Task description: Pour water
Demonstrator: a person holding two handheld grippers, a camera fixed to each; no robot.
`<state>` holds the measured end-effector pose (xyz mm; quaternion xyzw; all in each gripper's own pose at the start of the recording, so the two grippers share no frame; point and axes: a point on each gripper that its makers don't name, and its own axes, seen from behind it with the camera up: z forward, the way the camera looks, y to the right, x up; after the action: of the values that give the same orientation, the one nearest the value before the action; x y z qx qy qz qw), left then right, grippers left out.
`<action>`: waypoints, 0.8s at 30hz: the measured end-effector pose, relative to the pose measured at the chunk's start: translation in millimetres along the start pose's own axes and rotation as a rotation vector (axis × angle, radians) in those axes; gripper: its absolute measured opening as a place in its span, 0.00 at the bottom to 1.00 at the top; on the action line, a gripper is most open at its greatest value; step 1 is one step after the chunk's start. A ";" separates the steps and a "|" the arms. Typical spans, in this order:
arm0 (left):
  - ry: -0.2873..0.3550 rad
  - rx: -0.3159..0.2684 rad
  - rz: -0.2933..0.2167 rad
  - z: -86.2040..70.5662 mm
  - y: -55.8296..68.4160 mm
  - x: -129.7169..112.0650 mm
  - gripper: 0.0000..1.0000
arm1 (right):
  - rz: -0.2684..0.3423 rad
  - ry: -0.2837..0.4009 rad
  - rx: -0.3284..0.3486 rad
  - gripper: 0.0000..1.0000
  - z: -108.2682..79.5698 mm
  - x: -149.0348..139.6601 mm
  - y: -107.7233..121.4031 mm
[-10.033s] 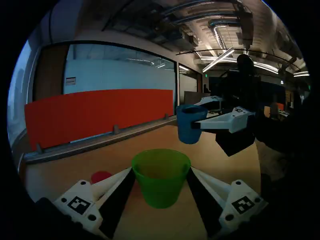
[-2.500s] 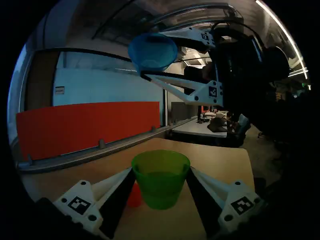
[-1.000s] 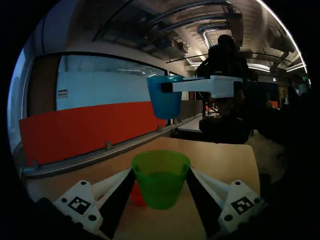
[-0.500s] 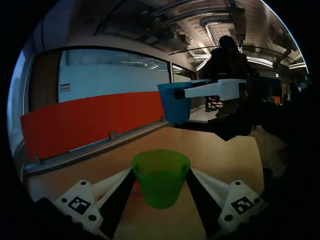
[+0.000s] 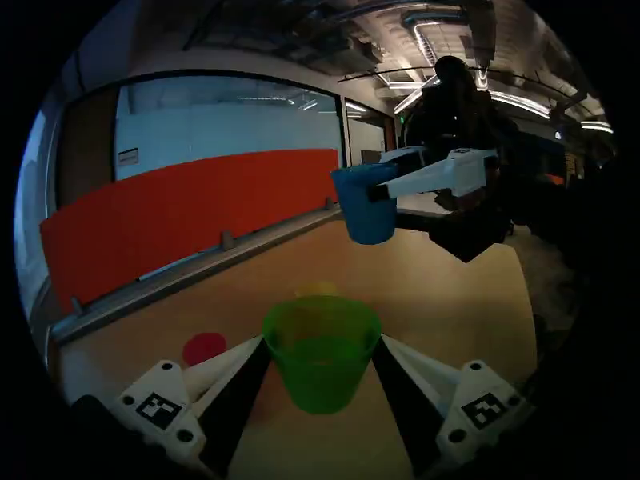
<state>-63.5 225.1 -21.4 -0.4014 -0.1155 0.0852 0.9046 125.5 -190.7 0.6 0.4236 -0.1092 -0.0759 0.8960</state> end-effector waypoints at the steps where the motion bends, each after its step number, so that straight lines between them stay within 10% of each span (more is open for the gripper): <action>1: -0.008 -0.001 -0.001 1.0 -0.9 -2.8 0.85 | -0.001 -0.008 0.002 0.91 0.9 -4.1 0.3; 24: -0.213 -0.066 0.021 28.3 1.9 -73.0 0.86 | -0.002 -0.199 0.055 0.92 21.9 -104.9 4.7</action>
<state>-141.5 228.3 -14.7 -0.4209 -0.2096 0.1328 0.8725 18.8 -180.1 4.0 0.4383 -0.1991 -0.1155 0.8688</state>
